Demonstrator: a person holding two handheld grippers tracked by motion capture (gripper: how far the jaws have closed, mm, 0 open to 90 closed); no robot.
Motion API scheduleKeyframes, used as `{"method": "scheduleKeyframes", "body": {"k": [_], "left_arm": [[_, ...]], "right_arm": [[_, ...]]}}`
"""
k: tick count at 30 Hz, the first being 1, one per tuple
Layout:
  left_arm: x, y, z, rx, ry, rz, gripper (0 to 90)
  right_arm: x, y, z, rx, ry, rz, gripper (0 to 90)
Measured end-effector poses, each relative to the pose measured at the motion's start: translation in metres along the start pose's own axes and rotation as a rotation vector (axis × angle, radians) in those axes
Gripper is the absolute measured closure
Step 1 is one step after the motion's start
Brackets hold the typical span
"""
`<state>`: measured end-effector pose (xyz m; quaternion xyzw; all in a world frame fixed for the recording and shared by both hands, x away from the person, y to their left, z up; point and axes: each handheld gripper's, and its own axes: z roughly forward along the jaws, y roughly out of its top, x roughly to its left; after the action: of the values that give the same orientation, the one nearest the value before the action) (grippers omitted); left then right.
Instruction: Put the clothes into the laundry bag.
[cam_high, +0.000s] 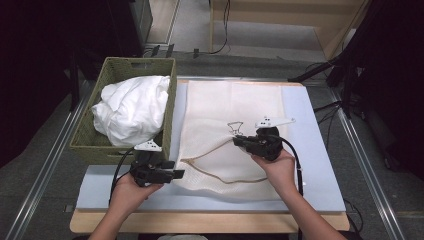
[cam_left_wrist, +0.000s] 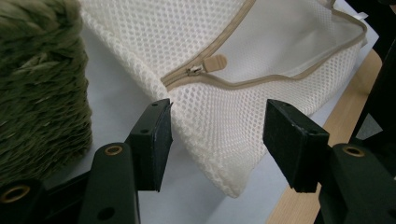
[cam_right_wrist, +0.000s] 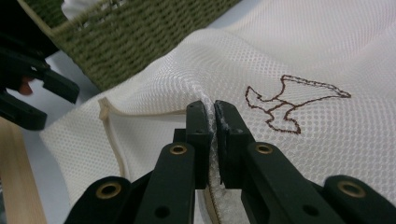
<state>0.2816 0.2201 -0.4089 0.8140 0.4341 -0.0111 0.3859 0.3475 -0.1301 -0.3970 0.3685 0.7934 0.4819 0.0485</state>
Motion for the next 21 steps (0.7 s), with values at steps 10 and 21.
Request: {"method": "scheduleKeyframes", "body": {"k": [10,21], "left_arm": [[-0.008,0.010,-0.014,-0.005,-0.011,0.034,42.9],[-0.015,0.029,-0.039,0.019,0.001,0.075,39.8]], "right_arm": [[0.000,-0.006,0.008,0.055,-0.006,0.002,86.0],[-0.001,-0.007,0.009,0.065,0.001,0.011,85.6]]}}
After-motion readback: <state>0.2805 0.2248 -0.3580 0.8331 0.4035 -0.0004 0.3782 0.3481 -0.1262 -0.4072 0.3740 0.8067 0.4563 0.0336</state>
